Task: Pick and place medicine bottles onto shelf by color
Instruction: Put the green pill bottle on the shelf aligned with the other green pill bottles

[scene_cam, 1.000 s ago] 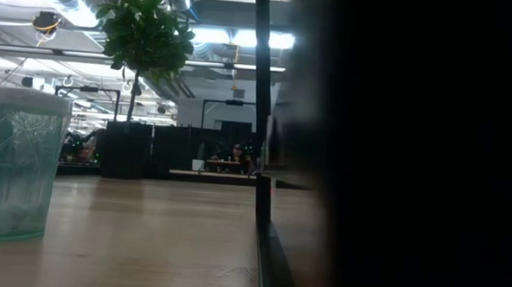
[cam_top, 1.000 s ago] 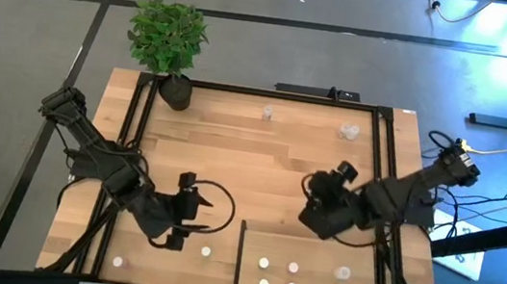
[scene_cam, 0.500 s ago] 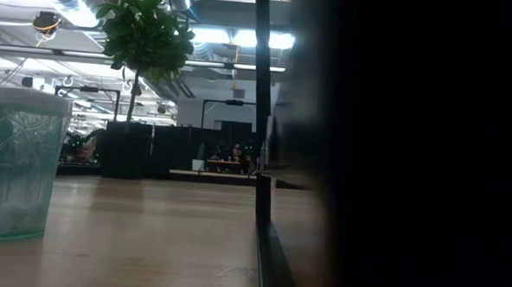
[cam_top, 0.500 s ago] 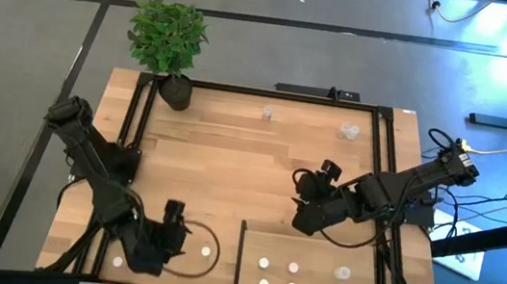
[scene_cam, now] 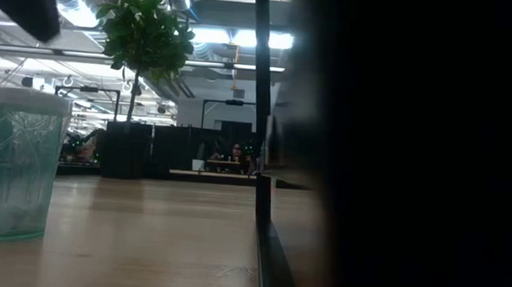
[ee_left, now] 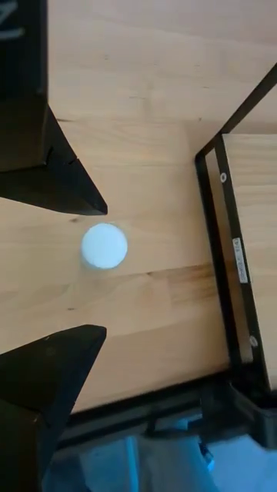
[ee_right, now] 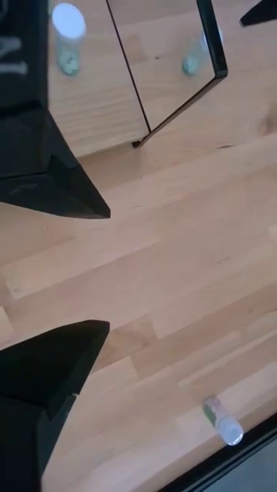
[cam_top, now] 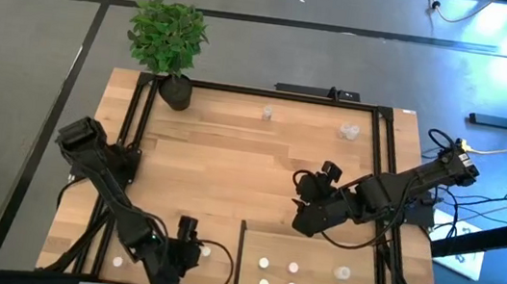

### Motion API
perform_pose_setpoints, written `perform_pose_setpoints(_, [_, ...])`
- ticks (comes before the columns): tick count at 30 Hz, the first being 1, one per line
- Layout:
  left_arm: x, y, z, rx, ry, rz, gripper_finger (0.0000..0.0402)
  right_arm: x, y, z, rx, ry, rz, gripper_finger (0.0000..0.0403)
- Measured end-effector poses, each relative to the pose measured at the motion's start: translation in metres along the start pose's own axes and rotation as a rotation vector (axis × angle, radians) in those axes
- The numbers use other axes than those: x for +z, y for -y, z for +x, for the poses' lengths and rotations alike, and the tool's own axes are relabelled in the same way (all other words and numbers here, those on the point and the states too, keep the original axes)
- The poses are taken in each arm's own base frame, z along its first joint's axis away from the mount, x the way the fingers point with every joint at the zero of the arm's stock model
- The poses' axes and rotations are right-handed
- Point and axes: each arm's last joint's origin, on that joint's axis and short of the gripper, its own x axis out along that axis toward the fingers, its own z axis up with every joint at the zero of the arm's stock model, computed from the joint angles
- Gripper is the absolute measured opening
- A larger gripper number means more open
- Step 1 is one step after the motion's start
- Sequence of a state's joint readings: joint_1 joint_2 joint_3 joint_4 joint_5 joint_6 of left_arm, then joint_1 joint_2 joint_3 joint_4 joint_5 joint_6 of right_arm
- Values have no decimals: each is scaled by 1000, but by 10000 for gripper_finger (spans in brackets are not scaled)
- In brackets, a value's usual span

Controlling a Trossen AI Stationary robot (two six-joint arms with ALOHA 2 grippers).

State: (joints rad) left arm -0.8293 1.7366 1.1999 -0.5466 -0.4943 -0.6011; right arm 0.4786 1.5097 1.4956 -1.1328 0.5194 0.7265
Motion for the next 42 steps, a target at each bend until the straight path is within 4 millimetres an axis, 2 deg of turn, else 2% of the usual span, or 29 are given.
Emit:
perform_pose_setpoints(9, [-2, 3, 25, 20, -11, -36, 240, 0, 0, 0, 0, 0, -22, 229])
perform_pose_setpoints(21, [-2, 2, 31, 45, -1, -44, 240, -1, -1, -1, 3, -1, -35, 229])
perform_pose_setpoints(37, [-17, 4, 62, 123, -62, -80, 240, -11, -13, -9, 42, 9, -78, 229])
perform_pose_setpoints(42, [-18, 5, 64, 124, -63, -82, 240, -11, -14, -10, 46, 12, -76, 229])
